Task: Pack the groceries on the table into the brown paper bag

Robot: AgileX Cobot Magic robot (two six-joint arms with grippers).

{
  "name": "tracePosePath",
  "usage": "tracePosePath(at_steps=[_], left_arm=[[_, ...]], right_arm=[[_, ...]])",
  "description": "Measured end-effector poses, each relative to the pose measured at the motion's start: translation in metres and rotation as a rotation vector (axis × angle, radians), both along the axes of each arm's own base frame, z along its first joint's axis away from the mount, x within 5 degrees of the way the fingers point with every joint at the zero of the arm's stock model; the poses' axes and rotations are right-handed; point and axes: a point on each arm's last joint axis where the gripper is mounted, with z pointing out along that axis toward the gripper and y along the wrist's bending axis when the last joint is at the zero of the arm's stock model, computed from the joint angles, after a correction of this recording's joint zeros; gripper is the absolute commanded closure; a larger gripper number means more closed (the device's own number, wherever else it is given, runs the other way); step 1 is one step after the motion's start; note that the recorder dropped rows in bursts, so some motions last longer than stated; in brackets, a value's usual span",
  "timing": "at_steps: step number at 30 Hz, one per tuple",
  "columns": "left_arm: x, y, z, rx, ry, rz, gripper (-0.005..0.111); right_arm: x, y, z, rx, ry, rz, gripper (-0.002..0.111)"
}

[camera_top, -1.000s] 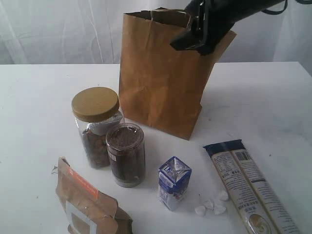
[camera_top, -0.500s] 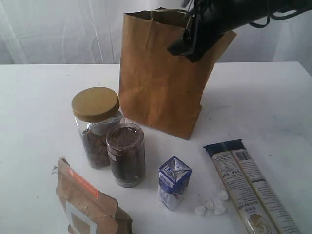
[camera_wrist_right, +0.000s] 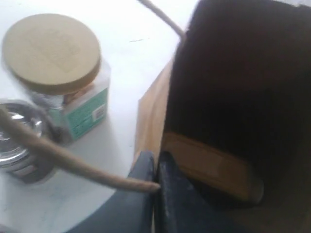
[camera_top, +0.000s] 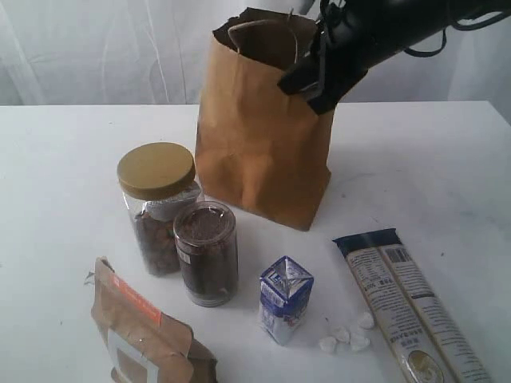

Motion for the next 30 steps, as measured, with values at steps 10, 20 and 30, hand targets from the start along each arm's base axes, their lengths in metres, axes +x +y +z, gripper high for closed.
tracePosePath(at_steps=[10,20,30], left_arm=[[0.0,0.0,0.0,0.0,0.0,0.0,0.107],[0.0,0.0,0.0,0.0,0.0,0.0,0.107],[0.0,0.0,0.0,0.0,0.0,0.0,0.107]], right_arm=[[-0.017,-0.006,0.001,-0.085,0.103,0.055,0.108],[-0.035,-0.021,0.021,-0.176,0.121,-0.045,0.108],[-0.048,-0.023,0.027,-0.175,0.188,-0.03,0.108]])
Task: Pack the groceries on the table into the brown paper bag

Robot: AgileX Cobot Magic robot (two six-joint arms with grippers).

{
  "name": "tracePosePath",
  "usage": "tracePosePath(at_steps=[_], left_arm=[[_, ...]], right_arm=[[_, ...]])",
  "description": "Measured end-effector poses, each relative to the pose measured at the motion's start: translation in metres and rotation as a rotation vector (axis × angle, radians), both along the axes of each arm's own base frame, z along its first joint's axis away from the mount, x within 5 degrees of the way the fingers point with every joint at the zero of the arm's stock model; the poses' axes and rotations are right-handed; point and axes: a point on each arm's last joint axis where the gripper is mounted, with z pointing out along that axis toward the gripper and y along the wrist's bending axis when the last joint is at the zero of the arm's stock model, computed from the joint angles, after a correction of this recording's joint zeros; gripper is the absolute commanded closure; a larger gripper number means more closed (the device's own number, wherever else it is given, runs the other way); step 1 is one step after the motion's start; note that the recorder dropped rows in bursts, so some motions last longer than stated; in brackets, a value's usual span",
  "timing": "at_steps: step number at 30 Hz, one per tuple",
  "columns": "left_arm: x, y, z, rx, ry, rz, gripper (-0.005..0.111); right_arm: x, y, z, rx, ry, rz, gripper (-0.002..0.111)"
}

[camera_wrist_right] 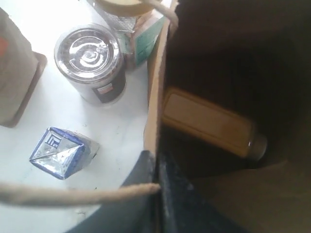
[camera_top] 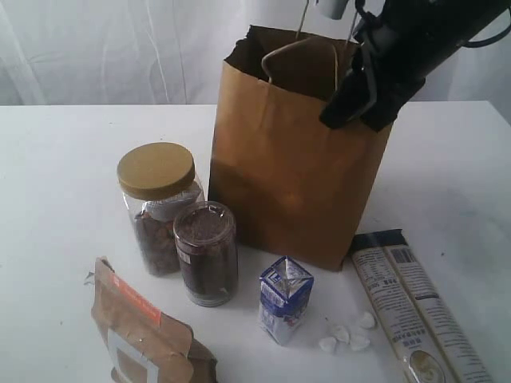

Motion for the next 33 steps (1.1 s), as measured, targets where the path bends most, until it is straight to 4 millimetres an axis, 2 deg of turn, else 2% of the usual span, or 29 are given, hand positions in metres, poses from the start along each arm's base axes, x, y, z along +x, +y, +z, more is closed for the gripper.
tracePosePath(at_steps=[3,5,7,10,11,14,23,25,29,33], left_arm=[[0.0,0.0,0.0,0.0,0.0,0.0,0.107],[0.0,0.0,0.0,0.0,0.0,0.0,0.107],[0.0,0.0,0.0,0.0,0.0,0.0,0.107],[0.0,0.0,0.0,0.0,0.0,0.0,0.107],[0.0,0.0,0.0,0.0,0.0,0.0,0.107],[0.0,0.0,0.0,0.002,0.0,0.0,0.107],[0.0,0.0,0.001,-0.002,-0.01,0.0,0.107],[0.002,-0.001,0.003,-0.059,-0.051,0.007,0.107],[0.006,-0.004,0.015,-0.232,-0.203,0.025,0.107],[0.008,-0.004,0.028,-0.27,-0.345,0.025,0.107]], right_arm=[[0.0,0.0,0.0,0.003,0.008,-0.012,0.108],[0.0,0.0,0.0,0.006,0.014,-0.02,0.102],[0.0,0.0,0.0,0.01,0.023,-0.035,0.091],[0.0,0.0,0.0,0.019,0.043,-0.066,0.066],[0.0,0.0,0.0,0.021,0.05,-0.073,0.054],[0.0,0.0,0.0,0.028,0.065,-0.097,0.036],[-0.001,0.0,0.001,0.041,0.087,-0.136,0.034],[-0.003,-0.001,0.005,0.042,0.074,-0.135,0.034],[-0.012,-0.007,0.03,0.036,-0.027,-0.143,0.034],[-0.023,-0.018,0.064,0.017,-0.189,-0.198,0.039]])
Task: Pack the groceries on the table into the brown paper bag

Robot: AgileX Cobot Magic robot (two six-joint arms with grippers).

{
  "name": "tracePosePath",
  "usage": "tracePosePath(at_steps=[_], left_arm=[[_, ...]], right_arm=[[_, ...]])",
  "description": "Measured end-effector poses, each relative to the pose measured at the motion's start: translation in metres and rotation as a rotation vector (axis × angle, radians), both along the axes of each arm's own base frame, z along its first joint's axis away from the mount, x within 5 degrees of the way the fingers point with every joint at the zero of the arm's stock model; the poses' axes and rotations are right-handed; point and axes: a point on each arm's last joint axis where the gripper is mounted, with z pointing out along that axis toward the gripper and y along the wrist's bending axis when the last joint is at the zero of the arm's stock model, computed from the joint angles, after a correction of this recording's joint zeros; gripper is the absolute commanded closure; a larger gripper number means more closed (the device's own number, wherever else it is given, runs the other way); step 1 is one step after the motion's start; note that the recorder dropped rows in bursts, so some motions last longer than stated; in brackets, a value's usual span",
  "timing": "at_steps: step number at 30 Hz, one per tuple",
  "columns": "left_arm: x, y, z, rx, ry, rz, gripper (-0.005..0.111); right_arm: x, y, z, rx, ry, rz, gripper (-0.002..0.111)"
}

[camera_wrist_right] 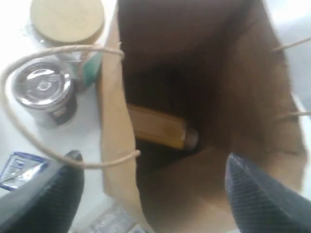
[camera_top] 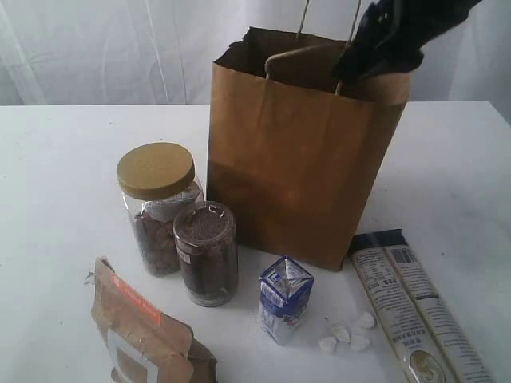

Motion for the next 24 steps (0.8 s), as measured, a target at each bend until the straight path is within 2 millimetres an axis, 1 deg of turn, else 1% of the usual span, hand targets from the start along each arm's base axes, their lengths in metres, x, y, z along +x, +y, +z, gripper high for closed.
tracePosePath(at_steps=[1,3,6,9,13,15,16,17,18,20,21,22,23,24], left_arm=[[0.0,0.0,0.003,-0.002,-0.028,0.003,0.107],[0.0,0.001,0.007,-0.001,-0.076,0.008,0.107],[0.0,0.001,0.014,-0.021,-0.151,0.015,0.107],[-0.001,0.002,0.02,-0.098,-0.231,0.02,0.107],[-0.003,0.003,0.03,-0.13,-0.345,0.022,0.107],[-0.004,0.003,0.036,-0.128,-0.394,0.022,0.107],[-0.005,0.003,0.042,-0.122,-0.416,0.022,0.107],[-0.007,0.003,0.047,-0.11,-0.435,0.022,0.107],[-0.008,0.003,0.056,-0.091,-0.458,0.023,0.107],[-0.01,0.003,0.074,-0.05,-0.483,0.028,0.107],[-0.009,0.003,0.083,-0.039,-0.475,0.029,0.107],[-0.005,0.003,0.103,-0.037,-0.421,0.024,0.107],[0.0,0.002,0.111,-0.035,-0.359,0.019,0.107],[0.015,0.001,0.122,-0.037,-0.188,0.003,0.107]], right_arm=[[-0.004,-0.004,0.008,-0.01,-0.032,-0.031,0.042],[-0.012,-0.013,0.02,-0.031,-0.075,-0.107,0.055],[-0.027,-0.031,0.035,-0.072,-0.124,-0.266,0.082],[-0.041,-0.049,0.048,-0.124,-0.184,-0.405,0.107],[-0.062,-0.07,0.066,-0.123,-0.273,-0.589,0.108],[-0.07,-0.08,0.069,-0.102,-0.298,-0.686,0.108],[-0.072,-0.085,0.066,-0.106,-0.299,-0.738,0.108],[-0.072,-0.091,0.062,-0.115,-0.294,-0.783,0.108],[-0.07,-0.096,0.054,-0.131,-0.276,-0.834,0.108],[-0.065,-0.105,0.029,-0.177,-0.212,-0.904,0.108],[-0.061,-0.107,0.013,-0.201,-0.165,-0.928,0.108],[-0.053,-0.11,-0.021,-0.261,-0.055,-0.947,0.108],[-0.051,-0.11,-0.041,-0.292,0.022,-0.947,0.108],[-0.049,-0.11,-0.078,-0.352,0.18,-0.945,0.108]])
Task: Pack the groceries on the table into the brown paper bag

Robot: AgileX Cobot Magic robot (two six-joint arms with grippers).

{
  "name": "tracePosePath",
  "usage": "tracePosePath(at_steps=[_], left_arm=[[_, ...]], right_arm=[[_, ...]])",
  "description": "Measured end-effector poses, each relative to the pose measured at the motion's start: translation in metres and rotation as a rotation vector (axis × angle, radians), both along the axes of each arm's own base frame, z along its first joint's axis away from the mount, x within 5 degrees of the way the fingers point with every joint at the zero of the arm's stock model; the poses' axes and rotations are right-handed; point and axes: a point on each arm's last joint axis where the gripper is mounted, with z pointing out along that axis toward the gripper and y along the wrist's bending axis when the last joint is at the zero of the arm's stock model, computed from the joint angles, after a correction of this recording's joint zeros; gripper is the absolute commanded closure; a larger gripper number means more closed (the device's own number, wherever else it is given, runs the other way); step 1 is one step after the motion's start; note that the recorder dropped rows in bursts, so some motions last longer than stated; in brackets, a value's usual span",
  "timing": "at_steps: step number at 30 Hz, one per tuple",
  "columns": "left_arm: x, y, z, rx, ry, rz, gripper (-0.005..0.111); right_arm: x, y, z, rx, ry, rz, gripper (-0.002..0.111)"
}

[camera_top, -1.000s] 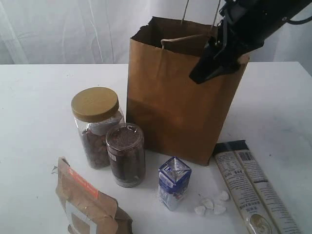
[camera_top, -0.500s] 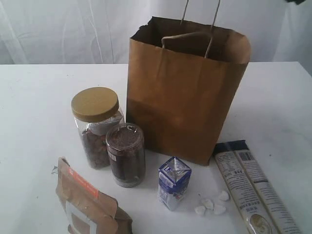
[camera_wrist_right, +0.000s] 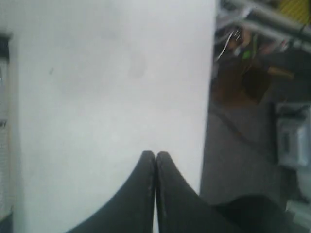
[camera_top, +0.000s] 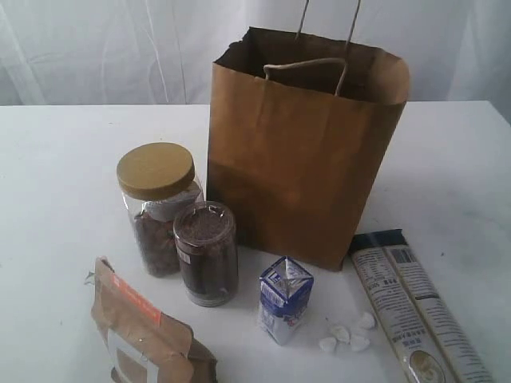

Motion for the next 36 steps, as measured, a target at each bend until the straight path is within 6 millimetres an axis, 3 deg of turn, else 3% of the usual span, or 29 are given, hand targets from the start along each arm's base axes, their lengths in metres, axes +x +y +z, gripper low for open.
tracePosePath(at_steps=[1,2,4,5,7,8,10,12,14,16,20,28,32,36], left_arm=[[0.009,-0.001,0.005,0.007,0.108,-0.013,0.107],[0.026,-0.002,0.014,0.059,0.331,-0.046,0.107],[0.049,-0.007,0.028,0.213,0.602,-0.185,0.107],[0.056,-0.011,0.033,0.256,0.654,-0.251,0.107],[0.085,-0.033,0.053,0.353,0.747,-0.626,0.107],[0.097,-0.046,0.06,0.349,0.72,-0.835,0.107],[0.118,-0.061,0.066,0.33,0.581,-1.092,0.098],[0.137,-0.062,0.058,0.44,0.494,-1.169,0.071],[0.149,-0.059,0.04,0.518,0.52,-1.205,0.029],[0.152,-0.058,0.028,0.53,0.553,-1.22,0.002],[0.157,-0.055,0.018,0.538,0.573,-1.181,0.002],[0.162,-0.059,0.024,0.502,0.497,-1.15,0.002],[0.165,-0.072,0.021,0.602,0.394,-1.192,0.002],[0.179,-0.094,0.005,0.757,0.244,-1.236,0.002]], right_arm=[[0.0,0.001,-0.02,0.021,0.086,-0.013,0.108],[-0.003,0.007,-0.054,0.081,0.232,-0.028,0.108],[-0.009,0.018,-0.088,0.195,0.384,-0.036,0.108],[-0.011,0.021,-0.094,0.225,0.415,-0.031,0.108],[-0.015,0.032,-0.105,0.332,0.484,-0.003,0.108],[-0.016,0.036,-0.106,0.374,0.494,0.01,0.108],[-0.016,0.039,-0.106,0.412,0.5,0.032,0.108],[-0.016,0.04,-0.106,0.417,0.501,0.04,0.108],[-0.016,0.04,-0.106,0.422,0.501,0.041,0.108],[-0.016,0.041,-0.106,0.431,0.502,0.04,0.108],[-0.016,0.042,-0.105,0.439,0.502,0.039,0.108],[-0.016,0.042,-0.105,0.441,0.502,0.038,0.108],[-0.016,0.042,-0.105,0.441,0.502,0.038,0.108],[-0.016,0.042,-0.105,0.441,0.502,0.038,0.108]])
